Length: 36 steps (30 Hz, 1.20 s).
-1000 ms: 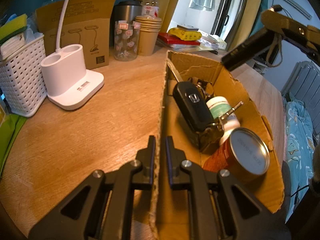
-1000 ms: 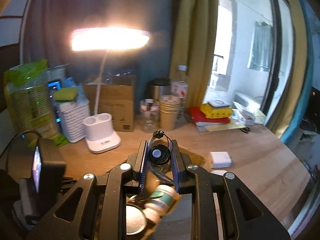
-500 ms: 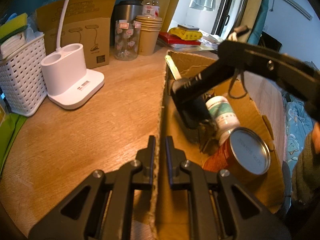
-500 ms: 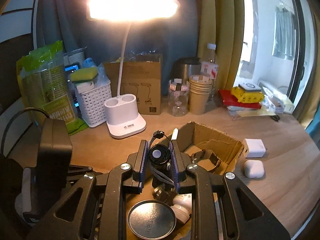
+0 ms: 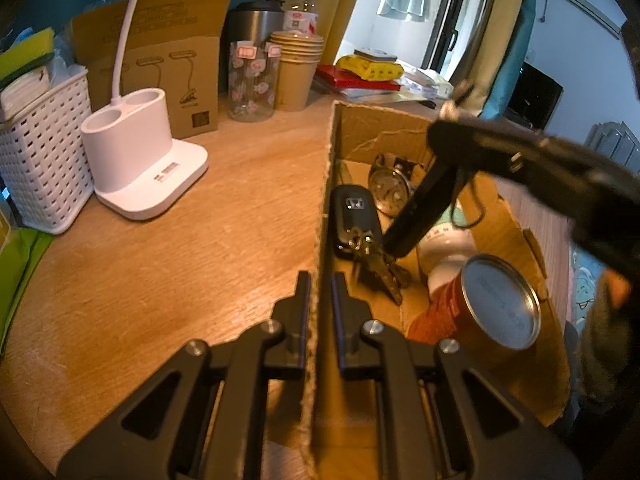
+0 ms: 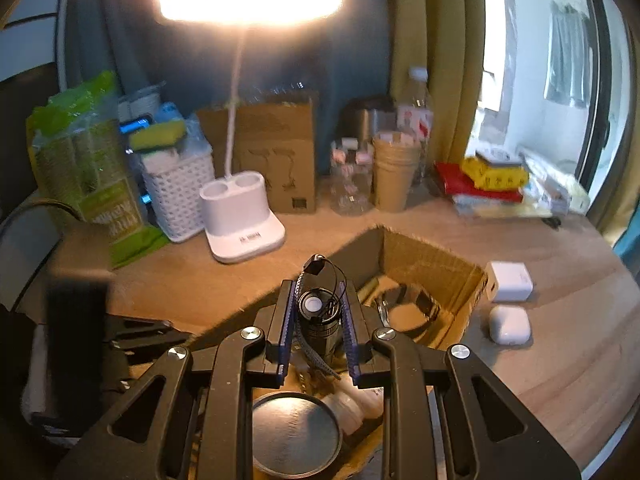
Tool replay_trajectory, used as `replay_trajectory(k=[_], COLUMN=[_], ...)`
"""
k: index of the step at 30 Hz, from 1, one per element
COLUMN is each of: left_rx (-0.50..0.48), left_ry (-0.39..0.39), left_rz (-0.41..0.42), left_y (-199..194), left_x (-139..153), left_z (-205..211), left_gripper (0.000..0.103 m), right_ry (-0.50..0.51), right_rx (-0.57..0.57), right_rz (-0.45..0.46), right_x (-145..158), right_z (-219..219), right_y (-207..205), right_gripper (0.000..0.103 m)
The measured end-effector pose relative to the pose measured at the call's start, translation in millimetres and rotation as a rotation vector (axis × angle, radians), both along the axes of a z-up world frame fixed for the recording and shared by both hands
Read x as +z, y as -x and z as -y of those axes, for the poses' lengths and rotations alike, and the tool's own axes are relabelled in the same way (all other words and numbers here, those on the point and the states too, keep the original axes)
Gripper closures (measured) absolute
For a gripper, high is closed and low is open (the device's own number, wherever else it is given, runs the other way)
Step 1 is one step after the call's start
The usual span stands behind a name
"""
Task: Organize rigid objects
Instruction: 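Open the right tool and withdraw it from the box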
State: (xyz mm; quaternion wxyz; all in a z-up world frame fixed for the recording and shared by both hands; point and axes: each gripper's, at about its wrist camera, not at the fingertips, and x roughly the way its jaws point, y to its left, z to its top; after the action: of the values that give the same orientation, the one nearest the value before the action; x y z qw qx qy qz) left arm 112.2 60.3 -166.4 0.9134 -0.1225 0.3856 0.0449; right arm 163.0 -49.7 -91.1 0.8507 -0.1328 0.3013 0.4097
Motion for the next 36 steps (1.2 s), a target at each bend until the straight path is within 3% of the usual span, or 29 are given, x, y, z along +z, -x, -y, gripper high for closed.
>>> replay_trajectory(k=[6, 10, 18, 20, 26, 36], left_rx=[0.000, 0.001, 0.000, 0.000, 0.000, 0.000], left_ry=[0.000, 0.000, 0.001, 0.000, 0.000, 0.000], left_rz=[-0.001, 0.000, -0.002, -0.002, -0.002, -0.002], left_y=[0, 0, -1, -1, -1, -1], left_x=[0, 0, 0, 0, 0, 0], left_z=[0, 0, 0, 0, 0, 0], left_gripper=[0.092, 0.092, 0.092, 0.092, 0.092, 0.092], right_ry=[0.029, 0.072, 0.074, 0.067, 0.055, 0.002], right_rx=[-0.073, -0.130, -0.141, -0.141, -0.156, -0.220], right_rz=[-0.033, -0.050, -0.057, -0.055, -0.016, 0.016], right_x=[-14, -25, -28, -26, -17, -2], right_z=[11, 16, 19, 21, 25, 43], right_y=[-20, -32, -35, -35, -32, -35], right_gripper=[0.077, 0.065, 0.061, 0.051, 0.036, 0.035])
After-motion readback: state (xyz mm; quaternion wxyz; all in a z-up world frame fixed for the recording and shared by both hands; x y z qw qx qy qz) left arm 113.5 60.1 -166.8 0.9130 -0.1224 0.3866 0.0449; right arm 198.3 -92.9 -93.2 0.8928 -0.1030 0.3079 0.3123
